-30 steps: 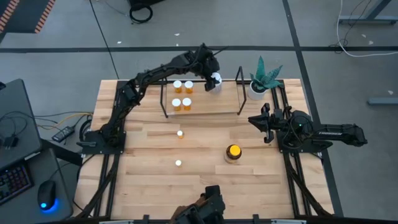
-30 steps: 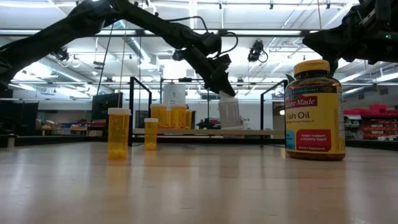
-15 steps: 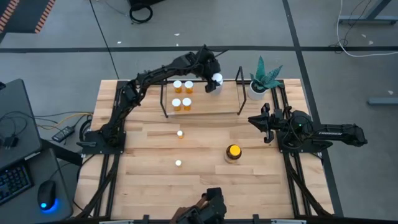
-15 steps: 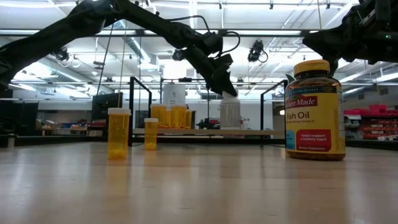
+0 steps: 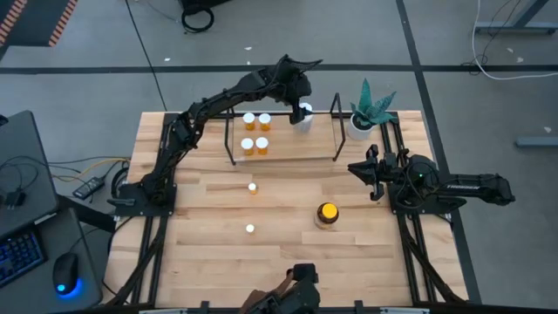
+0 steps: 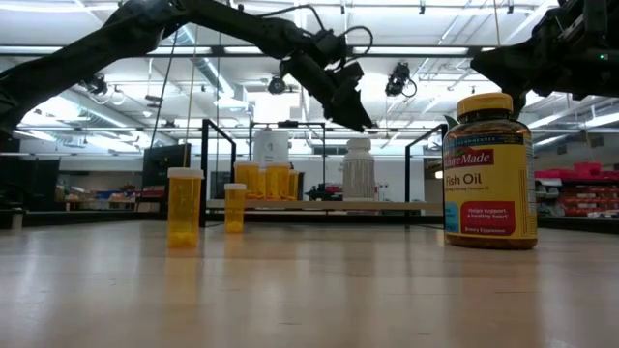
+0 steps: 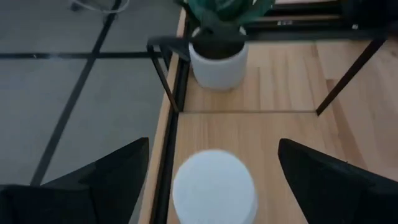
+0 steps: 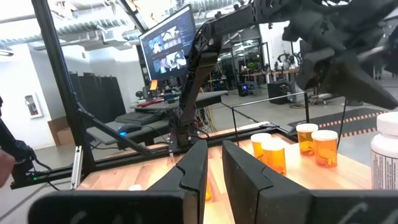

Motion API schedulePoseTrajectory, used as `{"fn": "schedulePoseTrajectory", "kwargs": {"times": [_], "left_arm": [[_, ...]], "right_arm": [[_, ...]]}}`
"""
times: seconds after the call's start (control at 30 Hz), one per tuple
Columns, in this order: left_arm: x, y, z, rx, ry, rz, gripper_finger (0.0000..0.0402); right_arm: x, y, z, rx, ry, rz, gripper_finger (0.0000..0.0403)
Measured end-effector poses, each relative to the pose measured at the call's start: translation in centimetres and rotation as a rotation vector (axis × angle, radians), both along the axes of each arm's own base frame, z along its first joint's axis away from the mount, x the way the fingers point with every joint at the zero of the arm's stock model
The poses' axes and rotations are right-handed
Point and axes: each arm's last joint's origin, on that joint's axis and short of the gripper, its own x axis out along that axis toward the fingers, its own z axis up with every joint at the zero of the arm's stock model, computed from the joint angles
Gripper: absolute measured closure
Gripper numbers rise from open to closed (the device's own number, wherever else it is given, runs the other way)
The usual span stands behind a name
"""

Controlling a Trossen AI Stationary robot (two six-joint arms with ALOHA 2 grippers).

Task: Pick and place medicine bottles onto shelf by color
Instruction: Put the yellow pill bottle on the shelf

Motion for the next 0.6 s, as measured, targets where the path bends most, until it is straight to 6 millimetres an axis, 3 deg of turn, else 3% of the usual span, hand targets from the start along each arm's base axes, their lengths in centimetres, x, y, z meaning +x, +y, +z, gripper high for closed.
{"fn": "schedulePoseTrajectory", "kwargs": {"times": [0.2, 0.37, 0.6], "left_arm": [[0.2, -2.3, 0.8, -0.076, 0.017, -0.153, 0.0037], [0.4, -6.5, -0.1, -0.252, 0.103, -0.413, 0.0047], [2.1, -12.3, -0.5, -0.226, 0.192, -0.532, 0.0064]], "right_arm": [[0.0, 0.0, 0.0, 0.0, 0.0, 0.0, 0.0346], [0.0, 0.0, 0.0, 0.0, 0.0, 0.0, 0.0346], [0.0, 0.0, 0.0, 0.0, 0.0, 0.0, 0.0346]]}}
